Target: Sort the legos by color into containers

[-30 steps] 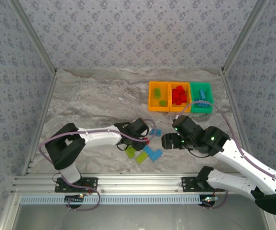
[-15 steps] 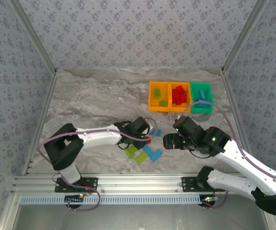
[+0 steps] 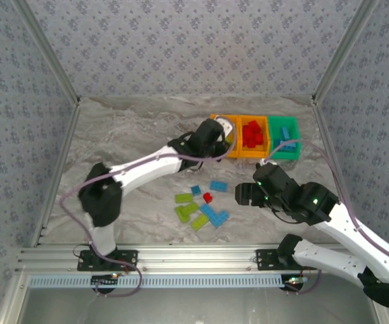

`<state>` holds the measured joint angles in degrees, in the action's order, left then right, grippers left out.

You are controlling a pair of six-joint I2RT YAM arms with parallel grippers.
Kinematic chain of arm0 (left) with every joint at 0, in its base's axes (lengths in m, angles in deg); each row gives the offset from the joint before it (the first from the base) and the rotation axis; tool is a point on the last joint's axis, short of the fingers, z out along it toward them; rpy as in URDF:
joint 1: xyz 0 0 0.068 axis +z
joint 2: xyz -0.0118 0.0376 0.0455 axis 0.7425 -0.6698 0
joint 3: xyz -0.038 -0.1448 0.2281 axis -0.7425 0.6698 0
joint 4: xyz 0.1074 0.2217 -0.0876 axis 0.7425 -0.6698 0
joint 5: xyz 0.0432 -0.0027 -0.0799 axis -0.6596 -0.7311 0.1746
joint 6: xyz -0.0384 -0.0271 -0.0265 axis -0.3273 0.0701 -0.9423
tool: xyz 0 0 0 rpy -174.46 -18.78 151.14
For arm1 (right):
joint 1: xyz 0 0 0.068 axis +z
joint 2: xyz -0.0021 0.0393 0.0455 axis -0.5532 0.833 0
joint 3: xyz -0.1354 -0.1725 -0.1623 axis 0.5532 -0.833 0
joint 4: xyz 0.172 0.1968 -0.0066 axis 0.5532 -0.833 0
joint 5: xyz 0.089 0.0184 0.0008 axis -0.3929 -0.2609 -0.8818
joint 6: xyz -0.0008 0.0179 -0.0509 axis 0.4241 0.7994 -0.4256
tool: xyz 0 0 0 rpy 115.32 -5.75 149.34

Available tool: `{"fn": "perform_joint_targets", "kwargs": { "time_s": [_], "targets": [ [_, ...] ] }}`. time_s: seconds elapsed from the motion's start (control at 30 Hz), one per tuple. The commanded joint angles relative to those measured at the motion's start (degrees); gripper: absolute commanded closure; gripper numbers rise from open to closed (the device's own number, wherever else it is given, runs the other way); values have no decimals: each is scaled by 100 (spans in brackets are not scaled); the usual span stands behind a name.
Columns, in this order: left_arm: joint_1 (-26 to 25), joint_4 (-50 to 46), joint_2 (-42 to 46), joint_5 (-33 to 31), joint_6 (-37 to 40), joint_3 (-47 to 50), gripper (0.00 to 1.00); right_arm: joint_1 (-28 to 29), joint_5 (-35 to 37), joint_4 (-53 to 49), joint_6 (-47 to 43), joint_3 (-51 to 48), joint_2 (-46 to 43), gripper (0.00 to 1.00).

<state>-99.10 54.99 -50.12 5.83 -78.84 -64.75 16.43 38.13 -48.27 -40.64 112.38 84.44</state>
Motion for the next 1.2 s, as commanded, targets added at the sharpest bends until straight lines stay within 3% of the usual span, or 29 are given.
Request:
{"fn": "perform_joint_targets", "kwargs": {
  "time_s": [0.0, 0.13, 0.23, 0.3, 0.43, 0.6, 0.77, 0.9, 1.03, 1.17],
  "targets": [
    [218, 215, -1006, -252, 331, -956, 80, -1, 247, -116, 226, 71, -188, 14],
    [405, -175, -1990, -104, 282, -2273, 75, 6, 241, -298, 237, 180, -271, 14],
    [490, -329, -2285, 94, 272, -2706, 59, 8, 278, -439, 249, 199, -320, 15],
    [504, -342, -2256, 189, 254, -2721, 51, -1, 289, -444, 257, 192, -343, 14],
    [503, -83, -1708, 423, 262, -2174, 45, 3, 300, -369, 258, 100, -319, 14],
    [413, 657, -139, 627, 401, -121, 43, 8, 253, -325, 149, -73, 55, 15],
    [182, 1234, 2253, 786, 668, 2332, 44, 19, -16, 205, -260, -321, 949, 14],
    [-211, 412, 3917, 975, 1570, 3430, 38, -17, -37, 877, -1162, -402, 1863, 14],
    [-444, -699, 5500, 1137, 2326, 4238, 25, -292, -98, 1537, -2133, -374, 2957, 13],
    [-495, -1740, 6925, 1772, 3033, 4818, 12, -628, -348, 1954, -2868, -141, 3957, 13]
  ]
}}
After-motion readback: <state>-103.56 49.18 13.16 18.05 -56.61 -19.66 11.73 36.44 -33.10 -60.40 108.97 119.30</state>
